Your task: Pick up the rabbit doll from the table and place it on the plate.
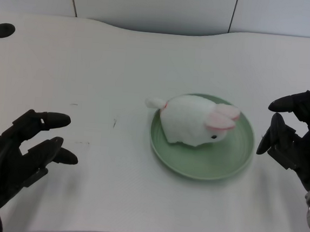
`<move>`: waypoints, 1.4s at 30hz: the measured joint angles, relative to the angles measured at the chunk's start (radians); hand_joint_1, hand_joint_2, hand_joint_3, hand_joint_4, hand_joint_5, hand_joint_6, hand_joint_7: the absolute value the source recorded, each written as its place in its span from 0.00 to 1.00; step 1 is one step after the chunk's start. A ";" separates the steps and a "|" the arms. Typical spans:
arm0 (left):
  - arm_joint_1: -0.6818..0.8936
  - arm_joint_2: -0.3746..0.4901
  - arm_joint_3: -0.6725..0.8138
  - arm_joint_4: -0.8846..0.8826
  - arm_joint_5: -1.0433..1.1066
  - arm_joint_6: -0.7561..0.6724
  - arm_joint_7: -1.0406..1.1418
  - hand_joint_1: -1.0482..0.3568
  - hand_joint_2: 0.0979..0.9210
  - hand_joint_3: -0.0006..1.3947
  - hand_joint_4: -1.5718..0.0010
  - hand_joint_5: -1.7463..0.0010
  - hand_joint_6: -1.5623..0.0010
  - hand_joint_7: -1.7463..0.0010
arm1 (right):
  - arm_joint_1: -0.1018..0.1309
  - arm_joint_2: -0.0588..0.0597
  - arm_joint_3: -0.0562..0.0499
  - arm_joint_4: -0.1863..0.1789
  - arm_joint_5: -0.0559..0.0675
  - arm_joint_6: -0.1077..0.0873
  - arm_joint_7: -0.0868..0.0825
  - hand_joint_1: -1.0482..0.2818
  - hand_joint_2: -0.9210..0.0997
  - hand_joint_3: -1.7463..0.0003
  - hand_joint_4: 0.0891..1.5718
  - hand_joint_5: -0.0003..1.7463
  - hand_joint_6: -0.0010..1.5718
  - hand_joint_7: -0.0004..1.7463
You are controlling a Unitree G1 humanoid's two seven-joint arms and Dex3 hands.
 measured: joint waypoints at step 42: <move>-0.002 -0.073 0.033 0.067 0.004 0.035 0.085 0.39 1.00 0.30 0.66 0.00 0.78 0.19 | -0.128 -0.025 -0.028 0.271 0.005 -0.135 0.017 0.71 0.20 0.36 0.53 1.00 0.32 1.00</move>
